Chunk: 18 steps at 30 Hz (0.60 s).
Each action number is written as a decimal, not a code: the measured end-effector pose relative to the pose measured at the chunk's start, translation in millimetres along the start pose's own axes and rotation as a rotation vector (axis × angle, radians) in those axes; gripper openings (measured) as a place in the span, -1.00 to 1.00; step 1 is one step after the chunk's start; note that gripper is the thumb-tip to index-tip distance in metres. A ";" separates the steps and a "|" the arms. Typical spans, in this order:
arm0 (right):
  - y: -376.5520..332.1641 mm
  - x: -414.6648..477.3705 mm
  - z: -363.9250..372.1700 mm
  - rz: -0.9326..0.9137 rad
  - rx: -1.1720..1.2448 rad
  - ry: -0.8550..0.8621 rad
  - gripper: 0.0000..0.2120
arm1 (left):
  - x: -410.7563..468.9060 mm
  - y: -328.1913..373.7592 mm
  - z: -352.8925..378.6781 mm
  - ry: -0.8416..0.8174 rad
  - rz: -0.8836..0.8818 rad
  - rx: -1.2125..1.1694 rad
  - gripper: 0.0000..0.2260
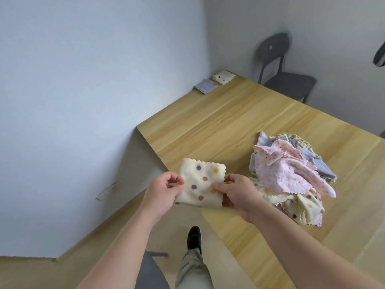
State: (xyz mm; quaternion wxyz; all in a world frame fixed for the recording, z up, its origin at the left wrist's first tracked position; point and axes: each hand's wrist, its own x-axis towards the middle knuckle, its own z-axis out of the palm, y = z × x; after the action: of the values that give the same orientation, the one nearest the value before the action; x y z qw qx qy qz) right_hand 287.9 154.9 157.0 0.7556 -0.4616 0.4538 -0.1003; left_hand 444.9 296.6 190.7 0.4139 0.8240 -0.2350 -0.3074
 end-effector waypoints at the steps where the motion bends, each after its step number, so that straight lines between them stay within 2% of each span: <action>1: -7.9 14.8 5.0 -0.005 0.016 0.033 -0.89 | 24.6 2.2 -4.0 -0.037 0.015 0.002 -0.88; 4: -29.8 66.8 23.2 -0.014 0.047 0.154 -0.92 | 104.9 5.8 -14.3 -0.148 0.088 -0.002 -0.84; 11: -80.0 159.8 69.9 0.030 0.163 0.386 -0.89 | 267.1 35.9 -39.7 -0.400 0.130 0.145 -0.72; 16: -97.7 210.2 76.6 0.071 0.193 0.443 -0.89 | 324.3 46.8 -37.0 -0.488 0.123 0.218 -0.60; 18: -106.8 236.4 78.4 0.086 0.185 0.432 -0.88 | 350.7 49.1 -32.7 -0.476 0.161 0.304 -0.57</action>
State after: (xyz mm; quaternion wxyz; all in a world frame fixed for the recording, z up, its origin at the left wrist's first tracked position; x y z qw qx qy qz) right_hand 511.7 8.5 113.8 0.6836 -0.3385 0.6131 -0.2054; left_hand 707.0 62.2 137.2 0.2421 0.7600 -0.4334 -0.4196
